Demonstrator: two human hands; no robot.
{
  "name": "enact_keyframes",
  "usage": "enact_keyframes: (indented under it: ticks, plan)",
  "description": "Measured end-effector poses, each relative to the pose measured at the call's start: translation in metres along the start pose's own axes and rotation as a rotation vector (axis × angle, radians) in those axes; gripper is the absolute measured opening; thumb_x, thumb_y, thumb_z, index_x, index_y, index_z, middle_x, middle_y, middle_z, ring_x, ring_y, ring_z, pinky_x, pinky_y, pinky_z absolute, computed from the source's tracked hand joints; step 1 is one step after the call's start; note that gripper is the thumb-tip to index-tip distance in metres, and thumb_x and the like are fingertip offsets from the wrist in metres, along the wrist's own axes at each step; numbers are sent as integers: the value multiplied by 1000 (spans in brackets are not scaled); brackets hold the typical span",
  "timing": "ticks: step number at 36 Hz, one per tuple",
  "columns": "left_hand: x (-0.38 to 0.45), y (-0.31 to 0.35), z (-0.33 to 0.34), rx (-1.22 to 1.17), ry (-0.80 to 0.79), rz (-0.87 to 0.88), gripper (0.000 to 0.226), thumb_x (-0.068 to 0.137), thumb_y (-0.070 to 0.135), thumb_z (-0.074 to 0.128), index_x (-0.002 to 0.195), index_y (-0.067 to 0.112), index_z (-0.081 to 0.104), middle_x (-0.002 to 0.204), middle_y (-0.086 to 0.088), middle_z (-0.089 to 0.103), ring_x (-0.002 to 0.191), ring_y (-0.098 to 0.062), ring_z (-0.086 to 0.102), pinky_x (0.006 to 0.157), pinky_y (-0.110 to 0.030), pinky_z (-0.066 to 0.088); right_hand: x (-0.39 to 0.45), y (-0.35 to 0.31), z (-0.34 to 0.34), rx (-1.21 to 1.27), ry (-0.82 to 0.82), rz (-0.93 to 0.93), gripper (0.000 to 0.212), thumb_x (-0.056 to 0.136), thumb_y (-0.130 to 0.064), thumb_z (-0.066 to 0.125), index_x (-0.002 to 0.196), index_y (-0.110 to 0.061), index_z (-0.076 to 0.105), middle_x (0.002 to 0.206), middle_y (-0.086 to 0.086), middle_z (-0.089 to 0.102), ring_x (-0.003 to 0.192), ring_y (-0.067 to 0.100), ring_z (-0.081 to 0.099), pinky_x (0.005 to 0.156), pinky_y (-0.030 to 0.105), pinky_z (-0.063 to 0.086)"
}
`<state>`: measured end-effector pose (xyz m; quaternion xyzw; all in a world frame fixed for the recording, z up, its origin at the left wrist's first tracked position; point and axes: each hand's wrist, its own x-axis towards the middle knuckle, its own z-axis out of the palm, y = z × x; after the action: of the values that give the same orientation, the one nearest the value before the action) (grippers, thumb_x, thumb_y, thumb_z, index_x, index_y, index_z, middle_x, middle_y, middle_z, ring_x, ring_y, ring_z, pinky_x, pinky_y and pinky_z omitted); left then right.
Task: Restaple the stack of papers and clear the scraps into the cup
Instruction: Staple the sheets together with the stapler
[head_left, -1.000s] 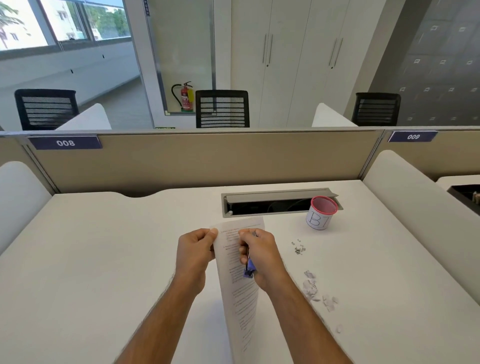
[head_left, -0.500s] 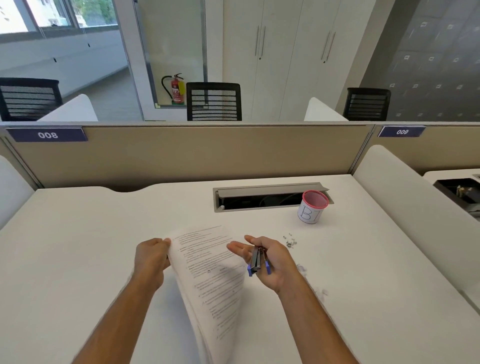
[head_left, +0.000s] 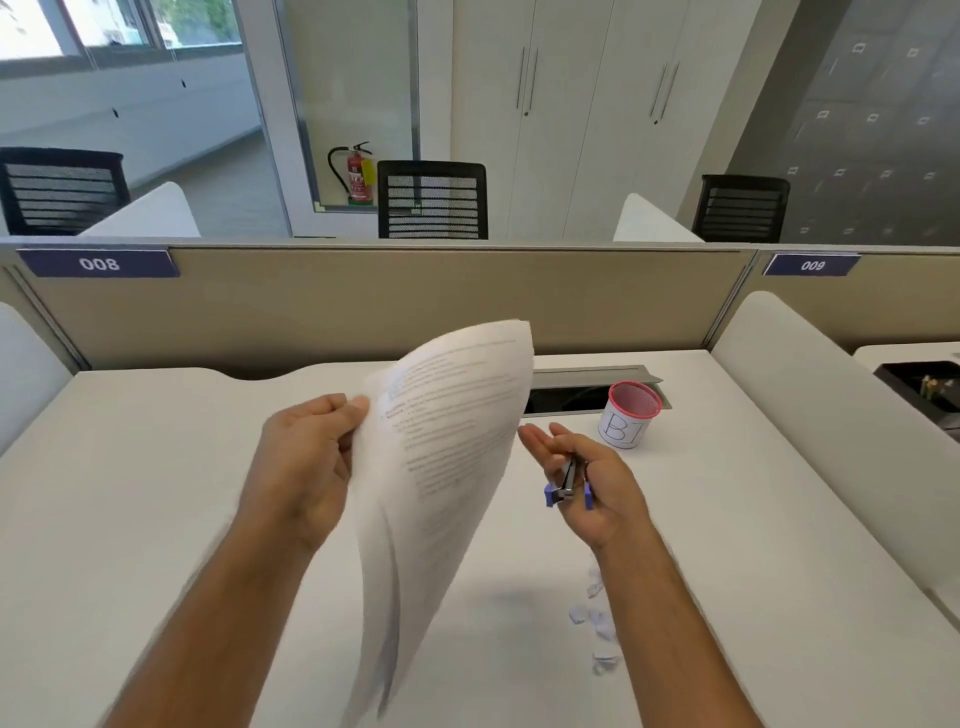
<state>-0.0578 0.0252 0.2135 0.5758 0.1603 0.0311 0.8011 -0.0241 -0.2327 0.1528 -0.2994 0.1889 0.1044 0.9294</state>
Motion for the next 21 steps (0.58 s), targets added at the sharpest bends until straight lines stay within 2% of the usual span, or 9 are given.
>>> enact_keyframes:
  ticks: [3, 6, 9, 12, 14, 16, 18, 21]
  plan:
    - [34, -21, -24, 15, 148, -106, 17, 98, 0, 55, 85, -7, 63, 86, -18, 62, 76, -25, 62, 73, -37, 53, -2, -3, 0, -13, 14, -4, 22, 96, 11, 44, 115, 5, 53, 109, 31, 70, 95, 37, 73, 45, 18, 50]
    - [68, -64, -53, 105, 275, -190, 15, 96, -7, 54, 82, -6, 60, 85, -17, 62, 76, -26, 62, 71, -37, 53, -2, 3, -4, -37, 37, 20, 23, 96, 12, 44, 116, 5, 53, 106, 31, 71, 92, 37, 74, 44, 18, 51]
    - [87, -108, -74, 288, 330, -223, 32, 94, -8, 55, 65, 4, 47, 68, -10, 43, 63, -22, 43, 59, -30, 42, 2, 13, -9, -78, 61, 50, 26, 95, 13, 43, 119, 7, 52, 113, 33, 68, 93, 39, 74, 44, 19, 52]
    - [95, -137, -86, 430, 359, -189, 43, 93, -4, 55, 60, 14, 34, 64, -7, 28, 61, -20, 26, 55, -31, 26, 6, 24, -15, -145, 83, 77, 28, 94, 15, 39, 118, 9, 51, 116, 35, 65, 96, 41, 72, 43, 19, 51]
    - [100, -149, -90, 483, 382, -193, 41, 94, 0, 55, 58, 12, 38, 63, -6, 33, 61, -21, 30, 56, -32, 27, 10, 29, -20, -198, 104, 104, 27, 94, 15, 38, 116, 8, 52, 114, 34, 65, 97, 42, 71, 44, 20, 52]
    - [102, -156, -94, 527, 385, -193, 34, 95, 5, 55, 62, 9, 52, 67, -11, 49, 64, -25, 41, 60, -33, 36, 14, 35, -26, -252, 132, 130, 26, 94, 15, 39, 115, 7, 53, 111, 33, 66, 98, 42, 71, 44, 21, 53]
    - [104, -162, -97, 581, 391, -190, 22, 96, 12, 56, 76, 9, 66, 84, -15, 65, 75, -30, 54, 69, -37, 46, 19, 40, -32, -291, 166, 143, 26, 94, 15, 40, 115, 8, 53, 110, 33, 66, 98, 43, 72, 43, 21, 53]
    - [101, -164, -96, 663, 395, -156, 20, 99, 13, 52, 94, 6, 70, 95, -14, 67, 88, -34, 59, 77, -38, 49, 26, 47, -40, -351, 213, 152, 26, 93, 15, 39, 115, 9, 54, 109, 33, 67, 98, 44, 72, 42, 22, 52]
